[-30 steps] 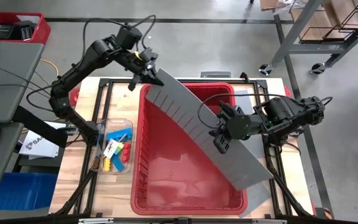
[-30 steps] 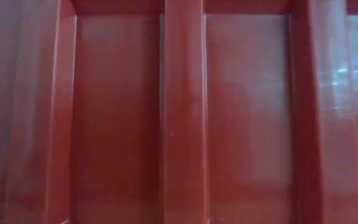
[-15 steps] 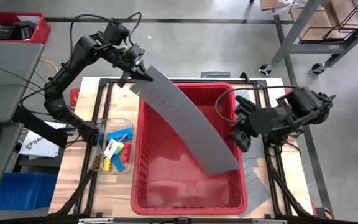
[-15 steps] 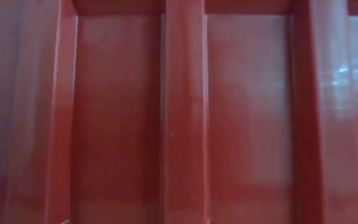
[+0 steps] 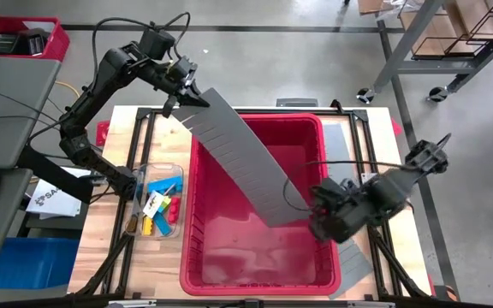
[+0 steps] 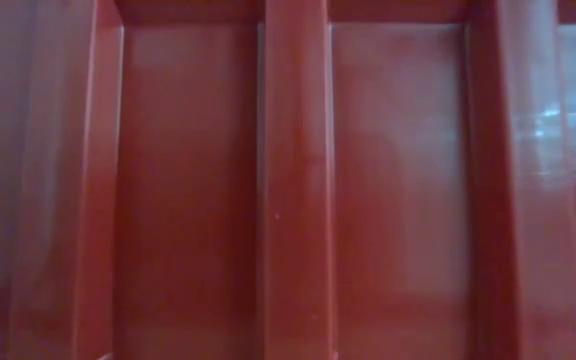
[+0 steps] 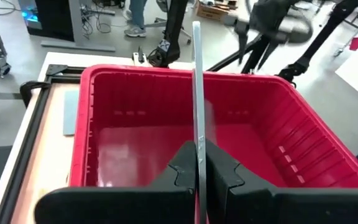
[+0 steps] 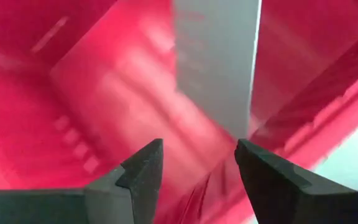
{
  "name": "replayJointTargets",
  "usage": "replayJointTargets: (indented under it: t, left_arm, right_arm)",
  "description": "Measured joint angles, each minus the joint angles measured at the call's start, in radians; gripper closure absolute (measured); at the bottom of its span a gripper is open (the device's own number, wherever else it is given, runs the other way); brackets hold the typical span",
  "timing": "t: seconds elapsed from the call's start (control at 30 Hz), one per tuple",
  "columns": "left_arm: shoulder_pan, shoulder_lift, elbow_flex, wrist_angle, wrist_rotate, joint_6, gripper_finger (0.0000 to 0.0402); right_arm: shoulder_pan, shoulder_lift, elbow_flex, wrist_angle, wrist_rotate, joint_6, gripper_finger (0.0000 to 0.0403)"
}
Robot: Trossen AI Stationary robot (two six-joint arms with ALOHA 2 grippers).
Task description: Sort Items/Unsort Items
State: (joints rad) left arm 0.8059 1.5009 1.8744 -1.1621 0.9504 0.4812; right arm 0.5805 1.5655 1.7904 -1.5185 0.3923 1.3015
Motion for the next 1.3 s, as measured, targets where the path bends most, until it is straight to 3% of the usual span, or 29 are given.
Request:
replayJointTargets:
  t: [0.13,0.37,0.53,0.83,1.07,1.2,1.3]
  left_arm:
    - [-0.001,-0.006,0.0,0.003,0.011,-0.005,0.0401]
    - [-0.002,-0.03,0.0,0.001,0.016,-0.008,0.0401]
    - [-0.002,-0.056,0.0,0.0,0.017,-0.009,0.0401]
    - [-0.002,-0.085,0.0,-0.004,0.015,-0.032,0.0401]
    - [-0.002,-0.093,0.0,-0.004,0.013,-0.033,0.0401]
    - [-0.002,-0.093,0.0,-0.003,0.009,-0.033,0.0401]
    - [-0.002,-0.093,0.0,-0.003,0.005,-0.033,0.0401]
  right_arm:
    - [-0.091,-0.002,-0.096,0.019,0.039,-0.064,0.0206]
    - [-0.265,-0.002,-0.215,0.217,-0.062,-0.396,0.0206]
    - [-0.336,-0.003,-0.224,0.229,-0.112,-0.564,0.0206]
    - [-0.392,-0.045,-0.223,0.252,-0.093,-0.663,0.0206]
    - [-0.435,-0.04,-0.238,0.331,-0.169,-0.765,0.0206]
    - [-0.471,-0.04,-0.305,0.343,-0.197,-0.768,0.0206]
    - [-0.485,-0.04,-0.372,0.405,-0.282,-0.772,0.0206]
